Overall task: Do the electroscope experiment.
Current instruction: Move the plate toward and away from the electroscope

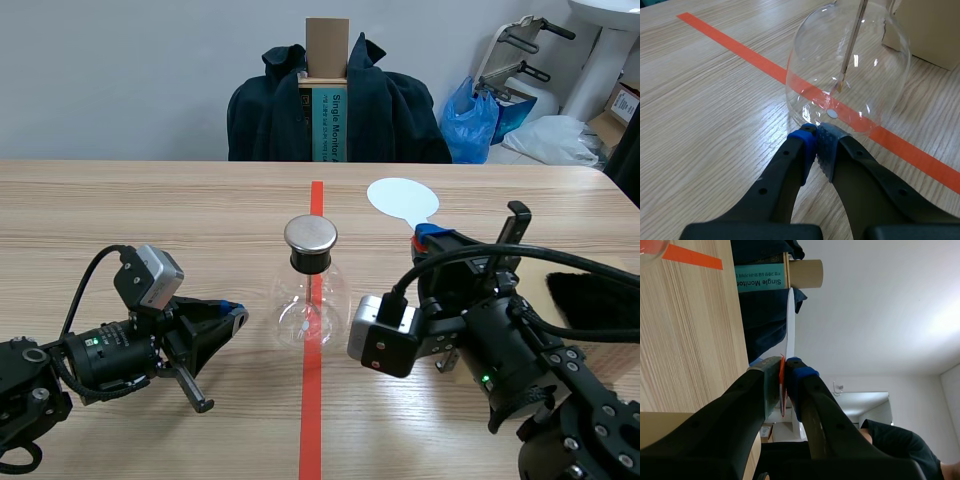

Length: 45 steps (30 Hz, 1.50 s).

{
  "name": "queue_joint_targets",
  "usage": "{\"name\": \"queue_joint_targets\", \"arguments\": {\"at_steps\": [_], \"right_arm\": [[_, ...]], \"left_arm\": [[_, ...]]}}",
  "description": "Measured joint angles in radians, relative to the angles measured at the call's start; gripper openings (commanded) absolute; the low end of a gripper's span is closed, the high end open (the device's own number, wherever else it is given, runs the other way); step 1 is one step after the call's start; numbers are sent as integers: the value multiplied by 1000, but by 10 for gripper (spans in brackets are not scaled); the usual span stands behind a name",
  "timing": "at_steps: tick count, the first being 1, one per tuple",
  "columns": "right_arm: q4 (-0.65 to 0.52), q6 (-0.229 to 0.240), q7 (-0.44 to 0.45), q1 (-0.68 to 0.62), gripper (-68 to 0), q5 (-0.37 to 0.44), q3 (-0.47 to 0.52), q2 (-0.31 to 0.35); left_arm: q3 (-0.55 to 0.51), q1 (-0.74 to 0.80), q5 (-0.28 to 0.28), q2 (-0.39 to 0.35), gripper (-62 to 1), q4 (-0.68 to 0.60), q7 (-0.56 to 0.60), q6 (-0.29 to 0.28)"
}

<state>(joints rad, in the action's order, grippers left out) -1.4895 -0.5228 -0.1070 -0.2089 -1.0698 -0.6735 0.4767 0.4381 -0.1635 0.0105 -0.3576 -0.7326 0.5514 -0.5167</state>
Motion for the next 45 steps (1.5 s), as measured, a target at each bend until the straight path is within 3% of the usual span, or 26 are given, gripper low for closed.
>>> {"name": "queue_joint_targets", "arguments": {"at_steps": [7, 17, 27, 34, 45], "right_arm": [[0, 0, 73, 0, -667, 0, 0, 0], [0, 0, 265, 0, -667, -23, 0, 0], [0, 0, 334, 0, -667, -23, 0, 0], [0, 0, 300, 0, -667, -23, 0, 0], [0, 0, 56, 0, -667, -23, 0, 0]], "left_arm": [[0, 0, 0, 0, -577, 0, 0, 0], [0, 0, 0, 0, -577, 0, 0, 0], [0, 0, 0, 0, -577, 0, 0, 0], [0, 0, 0, 0, -577, 0, 0, 0], [0, 0, 0, 0, -577, 0, 0, 0]]}}
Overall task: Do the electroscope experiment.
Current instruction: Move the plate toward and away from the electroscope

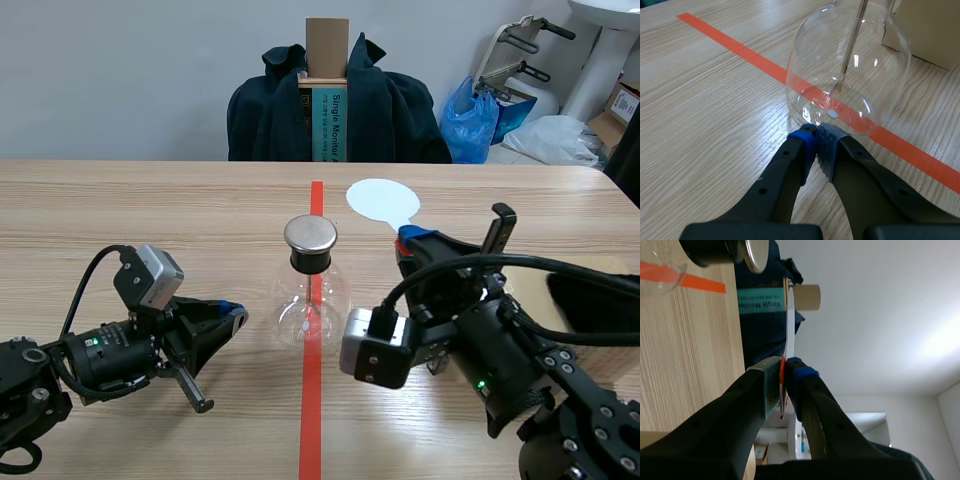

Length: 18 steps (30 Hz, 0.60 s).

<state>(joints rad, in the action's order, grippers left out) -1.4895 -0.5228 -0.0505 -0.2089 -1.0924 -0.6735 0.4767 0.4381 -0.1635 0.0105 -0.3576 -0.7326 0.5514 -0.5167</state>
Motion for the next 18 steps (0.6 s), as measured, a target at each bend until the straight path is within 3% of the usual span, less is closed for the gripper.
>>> {"name": "queue_joint_targets", "arguments": {"at_steps": [9, 14, 18], "right_arm": [[0, 0, -90, 0, -667, 0, 0, 0], [0, 0, -83, 0, -667, 0, 0, 0], [0, 0, -21, 0, -667, 0, 0, 0]], "left_arm": [[0, 0, 0, 0, -577, 0, 0, 0], [0, 0, 0, 0, -577, 0, 0, 0], [0, 0, 0, 0, -577, 0, 0, 0]]}}
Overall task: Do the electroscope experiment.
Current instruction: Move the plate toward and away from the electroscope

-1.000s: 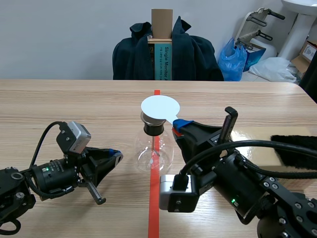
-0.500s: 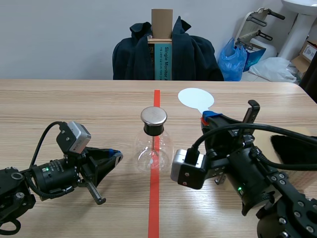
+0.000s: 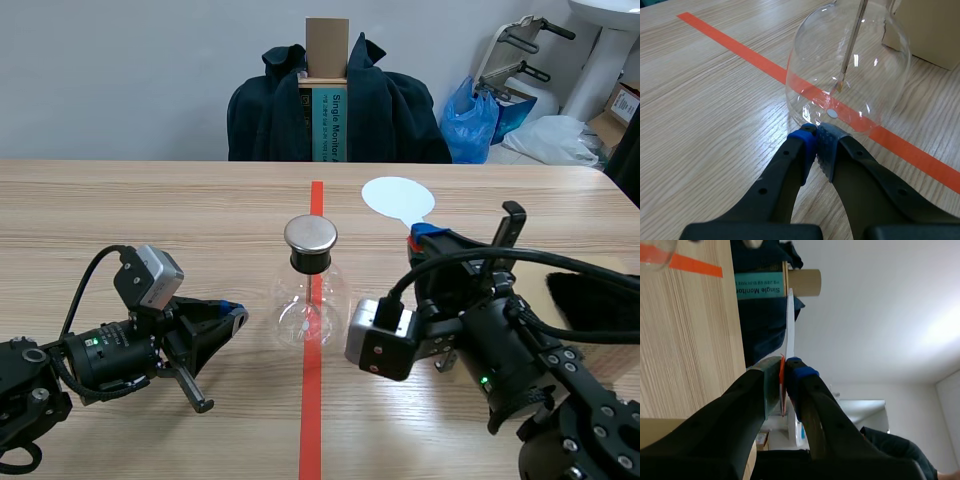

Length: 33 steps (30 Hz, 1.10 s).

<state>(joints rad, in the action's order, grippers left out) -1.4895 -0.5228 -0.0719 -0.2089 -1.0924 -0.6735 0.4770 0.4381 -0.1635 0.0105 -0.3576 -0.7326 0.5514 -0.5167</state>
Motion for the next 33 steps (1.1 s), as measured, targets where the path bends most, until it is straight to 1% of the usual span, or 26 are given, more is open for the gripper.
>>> {"name": "queue_joint_targets", "arguments": {"at_steps": [12, 15, 28, 33], "right_arm": [[0, 7, 232, 0, -667, 0, 0, 0], [0, 8, 269, 0, -667, 0, 0, 0], [0, 11, 285, 0, -667, 0, 0, -1], [0, 11, 250, 0, -667, 0, 0, -1]], "left_arm": [[0, 0, 0, 0, -577, 0, 0, 0], [0, 0, 0, 0, -577, 0, 0, 0], [0, 0, 0, 0, -577, 0, 0, 0], [0, 0, 0, 0, -577, 0, 0, 0]]}}
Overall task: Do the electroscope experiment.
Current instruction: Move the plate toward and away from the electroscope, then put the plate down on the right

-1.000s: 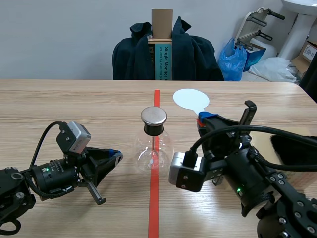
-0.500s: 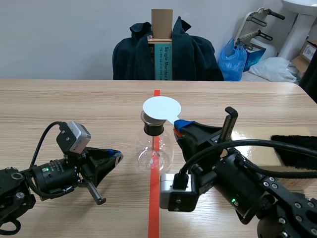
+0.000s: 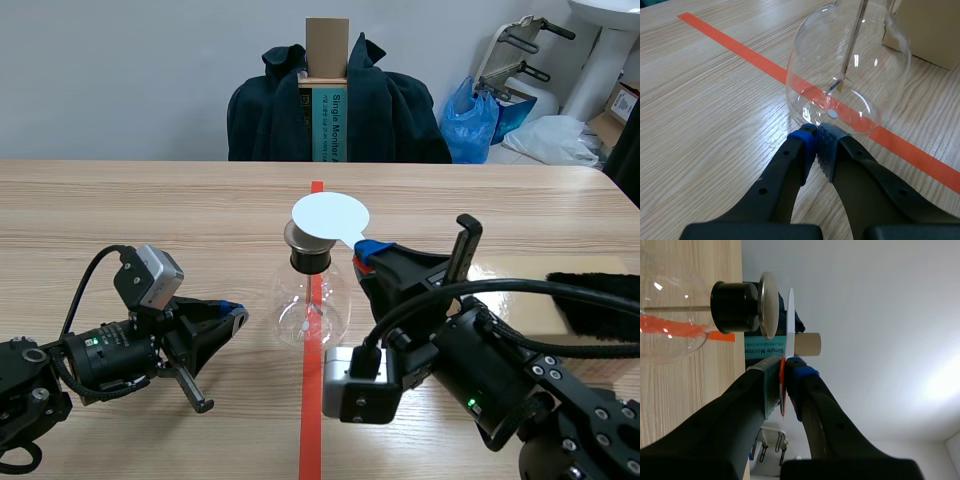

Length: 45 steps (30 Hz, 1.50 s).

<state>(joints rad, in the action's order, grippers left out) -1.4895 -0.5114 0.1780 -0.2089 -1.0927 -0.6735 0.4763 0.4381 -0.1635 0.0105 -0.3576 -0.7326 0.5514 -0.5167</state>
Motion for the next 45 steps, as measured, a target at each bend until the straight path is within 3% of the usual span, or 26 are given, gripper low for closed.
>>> {"name": "queue_joint_targets", "arguments": {"at_steps": [13, 16, 22, 27, 29, 37, 42, 45], "right_arm": [[0, 0, -248, 0, -667, 0, 0, -2], [0, -8, -284, 0, -667, 0, 4, -3], [-8, -117, -285, 0, -667, 1, 100, -3], [-119, -155, -293, -2, -667, 8, 214, -3], [-186, -154, -296, -3, -667, 37, 267, -1], [-399, -146, -299, -134, -667, 69, 416, 79], [-404, -152, -269, -341, -667, 69, 443, 114], [-395, -219, -247, -466, -667, 69, 465, 114]], "left_arm": [[0, 5, 0, -3, -574, 0, 15, -17], [-2, 18, 0, -24, -499, -19, 16, -69], [-2, 108, 34, -129, -338, -172, 22, -106], [-3, 221, 114, -234, -78, -357, 20, -106], [-4, 272, 162, -279, -25, -428, 18, -106], [-100, 520, 302, -464, -6, -710, -4, -102], [-203, 669, 381, -554, -6, -876, -71, -1], [-264, 759, 419, -580, -6, -959, -117, 73]]}}
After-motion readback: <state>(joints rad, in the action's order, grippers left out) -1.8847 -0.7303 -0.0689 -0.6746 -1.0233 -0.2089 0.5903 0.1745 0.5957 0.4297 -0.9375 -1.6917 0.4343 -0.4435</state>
